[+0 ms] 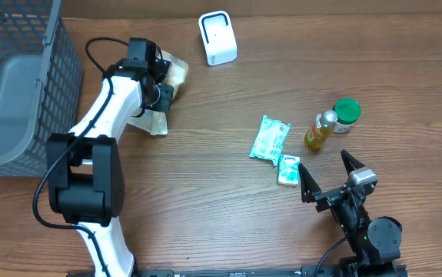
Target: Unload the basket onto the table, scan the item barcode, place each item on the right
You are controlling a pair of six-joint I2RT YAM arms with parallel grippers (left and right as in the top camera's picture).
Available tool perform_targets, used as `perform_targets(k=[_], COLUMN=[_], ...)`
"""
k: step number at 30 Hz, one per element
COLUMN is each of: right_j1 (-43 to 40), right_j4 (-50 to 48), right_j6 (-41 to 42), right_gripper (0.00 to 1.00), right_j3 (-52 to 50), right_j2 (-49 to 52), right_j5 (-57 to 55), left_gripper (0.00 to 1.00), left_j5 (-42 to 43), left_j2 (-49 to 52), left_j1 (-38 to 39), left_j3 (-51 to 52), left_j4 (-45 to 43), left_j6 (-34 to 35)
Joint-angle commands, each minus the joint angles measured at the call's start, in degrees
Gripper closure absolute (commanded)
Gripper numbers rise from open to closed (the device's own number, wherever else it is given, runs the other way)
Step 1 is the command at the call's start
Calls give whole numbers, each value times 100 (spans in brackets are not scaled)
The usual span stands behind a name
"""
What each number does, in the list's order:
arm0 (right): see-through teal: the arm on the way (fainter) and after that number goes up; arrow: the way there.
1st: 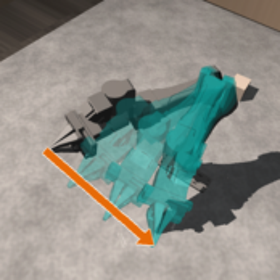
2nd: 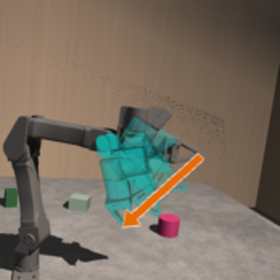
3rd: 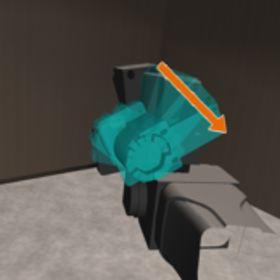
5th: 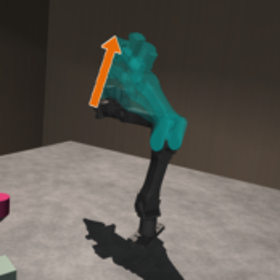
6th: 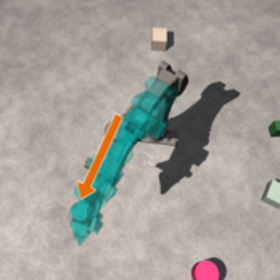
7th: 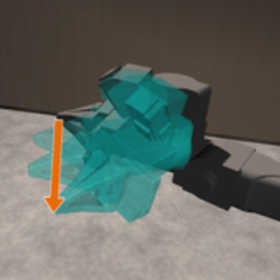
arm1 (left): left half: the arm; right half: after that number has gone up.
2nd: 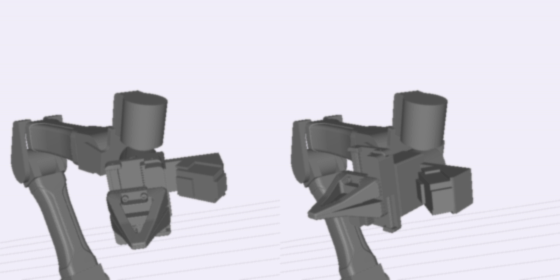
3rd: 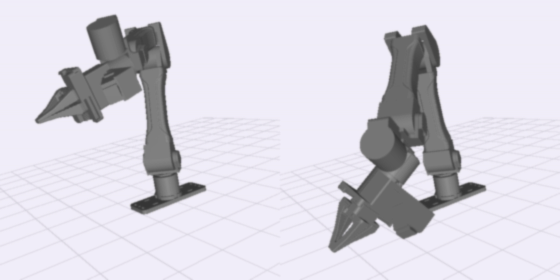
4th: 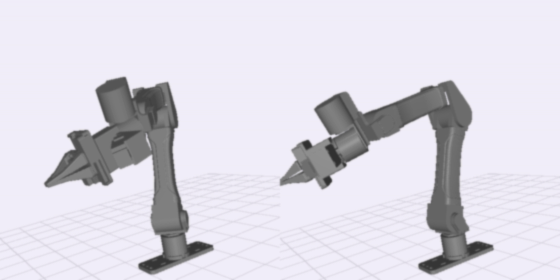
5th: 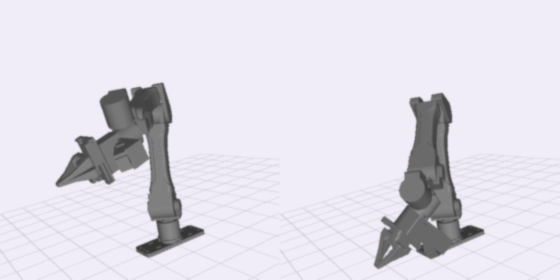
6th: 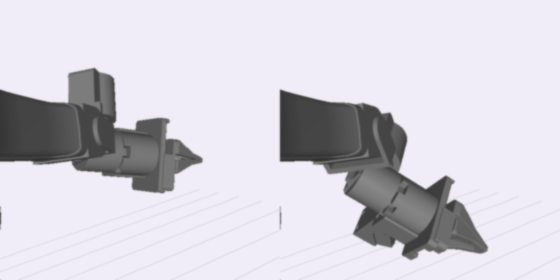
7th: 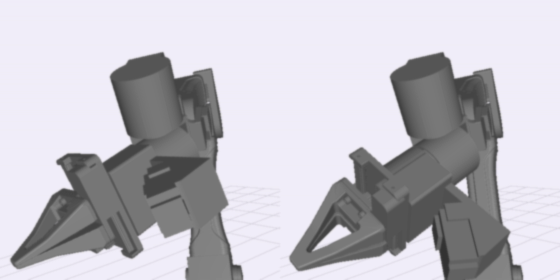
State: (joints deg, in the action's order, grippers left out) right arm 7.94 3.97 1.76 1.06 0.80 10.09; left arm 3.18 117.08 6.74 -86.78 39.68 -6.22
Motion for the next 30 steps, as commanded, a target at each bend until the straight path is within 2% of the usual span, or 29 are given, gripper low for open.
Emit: perform_targets(k=[1, 5, 7, 9, 11, 15, 18, 19, 21, 22, 24, 30], right_j1=[-9, -9, -9, -9, -9, -9, -9, -9, -9, -9, -9, -9], right_j4=[-20, -20, -20, -20, -20, -20, -20, -20, -20, -20, -20, -20], right_j6=[33, 33, 33, 33, 33, 33, 33, 33, 33, 33, 33, 33], right_gripper=[0, 0, 0, 0, 0, 0, 0, 0, 0, 0, 0, 0], right_j3=[-61, -61, -61, -61, -61, -61, -61, -61, -61, -61, -61, -61], right_j2=[-63, -63, -63, -63, -63, -63, -63, -63, -63, -63, -63, -63], right_j5=[9, 9, 7, 9, 9, 9, 9, 9, 9, 9, 9, 9], left_gripper=[93, 92, 86, 74, 57, 42, 37, 33, 9, 6, 0, 0], left_j5=[586, 964, 1036, 962, 909, 892, 887, 892, 883, 876, 879, 883], left_j2=[151, 155, 155, 155, 155, 114, 9, -48, -140, -166, -234, -317], left_j1=[9, 17, 17, 17, 11, 2, 2, 2, 0, 0, 2, 4], left_j3=[61, 61, 61, 61, 59, -87, -466, -638, -999, -1150, -1488, -1753], left_j4=[4, 197, 275, 289, 284, 431, 737, 863, 1150, 1287, 1615, 1707], left_j6=[-144, -125, -127, -129, -127, 52, 109, 116, 181, 221, 385, 514])
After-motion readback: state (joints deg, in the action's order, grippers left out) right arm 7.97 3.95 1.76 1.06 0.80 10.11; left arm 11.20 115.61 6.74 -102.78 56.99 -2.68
